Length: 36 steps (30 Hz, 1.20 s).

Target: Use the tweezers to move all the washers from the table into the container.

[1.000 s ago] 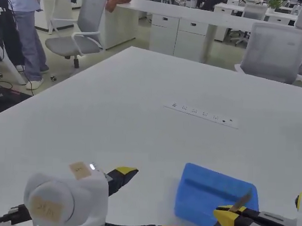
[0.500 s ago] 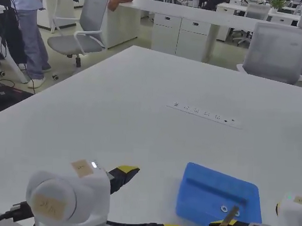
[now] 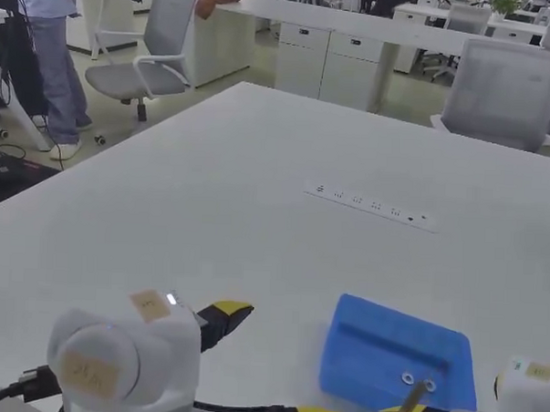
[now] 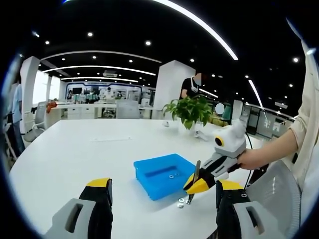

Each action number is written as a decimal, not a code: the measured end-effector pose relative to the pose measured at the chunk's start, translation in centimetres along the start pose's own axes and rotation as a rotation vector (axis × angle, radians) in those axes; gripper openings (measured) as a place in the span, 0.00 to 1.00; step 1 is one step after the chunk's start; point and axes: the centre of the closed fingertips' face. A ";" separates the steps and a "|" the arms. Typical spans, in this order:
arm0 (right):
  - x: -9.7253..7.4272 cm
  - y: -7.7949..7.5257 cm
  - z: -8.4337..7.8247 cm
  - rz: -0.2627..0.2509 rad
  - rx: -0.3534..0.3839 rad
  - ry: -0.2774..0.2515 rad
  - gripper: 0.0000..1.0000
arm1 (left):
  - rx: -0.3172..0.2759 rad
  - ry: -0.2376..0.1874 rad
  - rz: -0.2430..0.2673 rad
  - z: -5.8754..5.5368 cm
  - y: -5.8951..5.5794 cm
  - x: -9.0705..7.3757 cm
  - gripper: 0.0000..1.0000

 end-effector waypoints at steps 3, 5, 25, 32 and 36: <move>-0.1 0.2 -0.2 -0.011 -0.061 0.024 0.04 | 0.001 -0.001 -0.002 0.0 0.0 0.0 0.87; 0.0 0.6 -0.3 -0.012 -0.145 0.043 0.04 | 0.003 0.001 -0.001 0.0 0.0 0.0 0.87; -1.9 0.9 3.6 -0.028 -0.090 -0.024 0.03 | 0.004 -0.001 0.003 0.0 0.1 -0.1 0.87; -3.6 0.5 6.7 -0.034 -0.102 -0.064 0.03 | 0.011 0.003 0.002 -0.1 0.0 0.0 0.87; -4.2 -0.1 8.2 -0.045 -0.097 -0.096 0.03 | 0.008 0.001 0.005 0.0 0.1 0.0 0.86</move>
Point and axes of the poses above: the centre of the closed fingertips' face, and the gripper's own axes: x roughly forward along the fingers, y roughly to its left, z roughly out of its top, and after that the axes turned 9 degrees about z, right-handed
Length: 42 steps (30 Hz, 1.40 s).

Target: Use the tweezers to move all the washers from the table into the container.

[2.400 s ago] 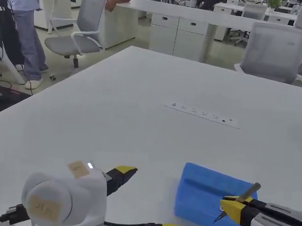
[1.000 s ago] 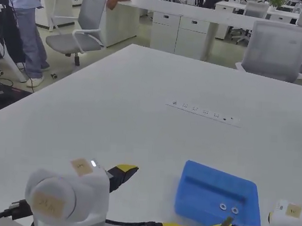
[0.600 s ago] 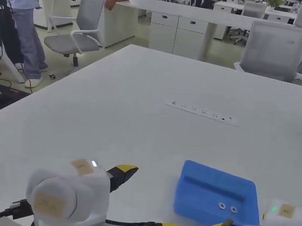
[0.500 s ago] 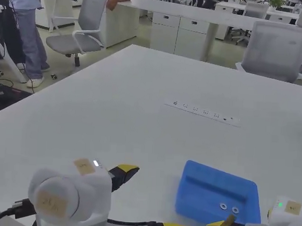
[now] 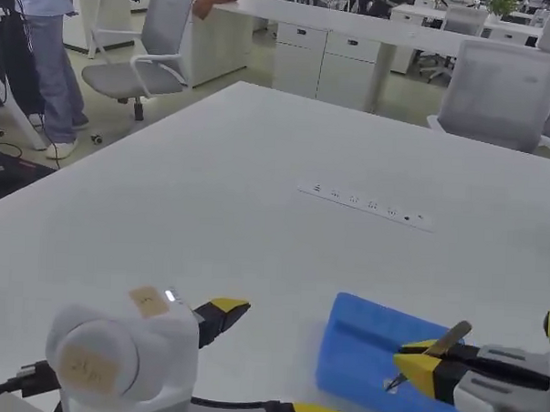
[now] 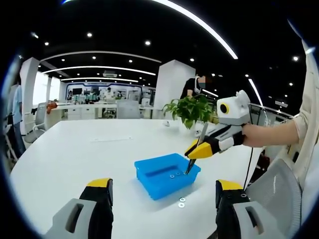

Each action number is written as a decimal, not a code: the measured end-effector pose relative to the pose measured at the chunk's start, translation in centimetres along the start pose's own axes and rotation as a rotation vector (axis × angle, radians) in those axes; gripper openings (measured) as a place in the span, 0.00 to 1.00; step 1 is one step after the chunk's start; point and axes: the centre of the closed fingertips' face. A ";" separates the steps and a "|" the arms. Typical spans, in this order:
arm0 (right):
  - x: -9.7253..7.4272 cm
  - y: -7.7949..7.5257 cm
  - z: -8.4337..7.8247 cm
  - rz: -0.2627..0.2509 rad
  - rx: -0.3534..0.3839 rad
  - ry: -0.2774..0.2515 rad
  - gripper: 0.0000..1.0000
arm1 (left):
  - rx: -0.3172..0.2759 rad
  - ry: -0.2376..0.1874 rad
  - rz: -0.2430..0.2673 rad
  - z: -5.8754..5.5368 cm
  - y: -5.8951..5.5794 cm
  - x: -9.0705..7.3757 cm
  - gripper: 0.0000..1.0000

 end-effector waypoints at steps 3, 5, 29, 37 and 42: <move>0.0 -0.9 0.7 -0.007 0.005 -0.011 0.03 | 0.004 0.003 0.000 -0.1 0.0 0.0 0.86; 0.3 -2.0 0.8 -0.013 0.009 -0.008 0.03 | 0.006 0.004 -0.002 -0.1 -0.1 0.0 0.86; 3.9 -8.5 -3.4 -0.069 0.058 0.179 0.03 | 0.006 0.011 0.004 -0.2 0.1 0.0 0.86; 4.7 -8.5 -4.5 -0.070 0.085 0.190 0.03 | 0.012 0.017 0.003 -0.3 0.0 0.0 0.85; 4.8 -8.9 -5.0 -0.079 0.090 0.176 0.03 | 0.016 0.020 -0.002 -0.4 -0.1 0.1 0.85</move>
Point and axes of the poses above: the centre of the closed fingertips' face, and the gripper's own axes: x roughly forward along the fingers, y roughly to its left, z roughly out of its top, and after that the axes turned 9 degrees about z, right-handed
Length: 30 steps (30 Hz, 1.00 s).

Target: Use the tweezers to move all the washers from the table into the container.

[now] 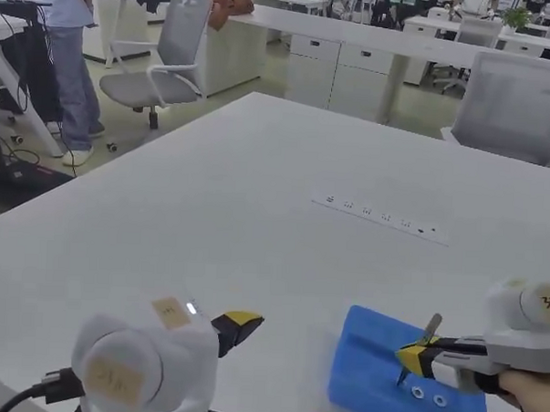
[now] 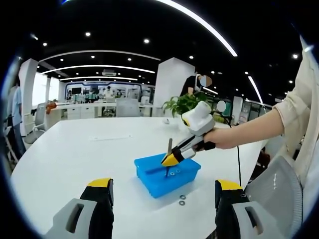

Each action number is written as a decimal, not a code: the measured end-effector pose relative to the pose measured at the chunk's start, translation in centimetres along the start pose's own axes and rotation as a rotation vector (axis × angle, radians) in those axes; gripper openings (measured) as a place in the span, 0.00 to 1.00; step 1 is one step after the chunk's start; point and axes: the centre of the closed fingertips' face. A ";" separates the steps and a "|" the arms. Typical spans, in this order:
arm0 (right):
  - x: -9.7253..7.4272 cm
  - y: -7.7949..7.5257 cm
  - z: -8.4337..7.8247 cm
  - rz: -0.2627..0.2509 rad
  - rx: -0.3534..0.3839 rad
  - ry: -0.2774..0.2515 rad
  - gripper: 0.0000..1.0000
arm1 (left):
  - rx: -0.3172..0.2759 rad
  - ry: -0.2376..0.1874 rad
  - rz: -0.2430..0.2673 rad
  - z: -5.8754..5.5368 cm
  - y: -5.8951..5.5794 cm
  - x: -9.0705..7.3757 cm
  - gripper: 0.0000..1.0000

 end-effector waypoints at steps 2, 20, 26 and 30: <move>-0.2 -0.5 -0.4 0.001 0.017 0.010 0.03 | 0.003 0.002 -0.001 0.0 0.0 0.0 0.85; -3.9 2.8 1.9 0.002 -0.060 -0.093 0.04 | 0.010 0.014 -0.004 -0.3 -0.1 0.1 0.84; -4.9 4.6 2.8 0.034 -0.058 -0.150 0.04 | 0.014 0.025 -0.010 -0.5 -0.2 0.1 0.84; -5.2 6.2 3.5 0.066 -0.059 -0.190 0.04 | 0.014 0.028 -0.011 -0.5 -0.2 0.2 0.84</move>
Point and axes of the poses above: the centre of the closed fingertips' face, and the gripper's own axes: x roughly forward along the fingers, y roughly to its left, z roughly out of its top, and after that the axes turned 9 degrees about z, right-handed
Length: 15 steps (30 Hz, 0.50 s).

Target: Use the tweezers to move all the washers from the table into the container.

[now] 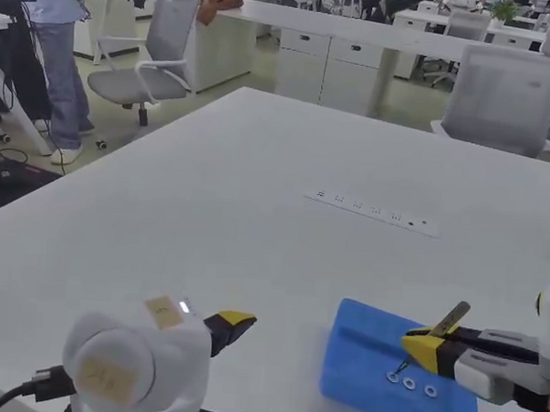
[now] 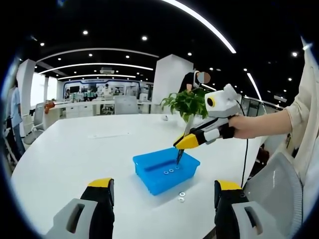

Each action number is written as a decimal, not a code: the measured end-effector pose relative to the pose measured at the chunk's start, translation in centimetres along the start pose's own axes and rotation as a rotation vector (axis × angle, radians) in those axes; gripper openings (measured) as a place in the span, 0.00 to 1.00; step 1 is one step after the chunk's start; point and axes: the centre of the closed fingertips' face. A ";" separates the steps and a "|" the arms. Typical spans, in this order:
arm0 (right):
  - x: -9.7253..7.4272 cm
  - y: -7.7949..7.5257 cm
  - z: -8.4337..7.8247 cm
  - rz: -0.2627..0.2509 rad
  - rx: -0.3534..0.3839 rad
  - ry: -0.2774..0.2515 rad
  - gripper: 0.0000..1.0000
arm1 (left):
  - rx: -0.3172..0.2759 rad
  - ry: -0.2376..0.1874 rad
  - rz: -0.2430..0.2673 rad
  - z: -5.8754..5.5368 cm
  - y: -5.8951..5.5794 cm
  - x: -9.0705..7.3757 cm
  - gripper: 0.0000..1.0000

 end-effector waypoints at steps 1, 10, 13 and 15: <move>0.0 0.6 0.1 0.017 0.002 -0.008 0.04 | 0.001 0.002 0.000 0.0 0.0 0.0 0.84; 1.1 2.6 -2.1 0.054 0.029 0.033 0.04 | 0.005 0.008 -0.003 -0.2 0.0 0.0 0.84; 1.5 2.7 -3.5 0.063 0.038 0.062 0.04 | 0.004 0.007 -0.003 -0.1 0.0 0.0 0.83; 1.9 2.7 -4.7 0.069 0.037 0.094 0.04 | 0.005 0.008 -0.002 -0.2 0.0 0.0 0.83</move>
Point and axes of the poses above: the centre of the closed fingertips' face, and the gripper's own axes: x roughly forward along the fingers, y roughly to its left, z roughly out of its top, and after that the axes turned 9 degrees about z, right-handed
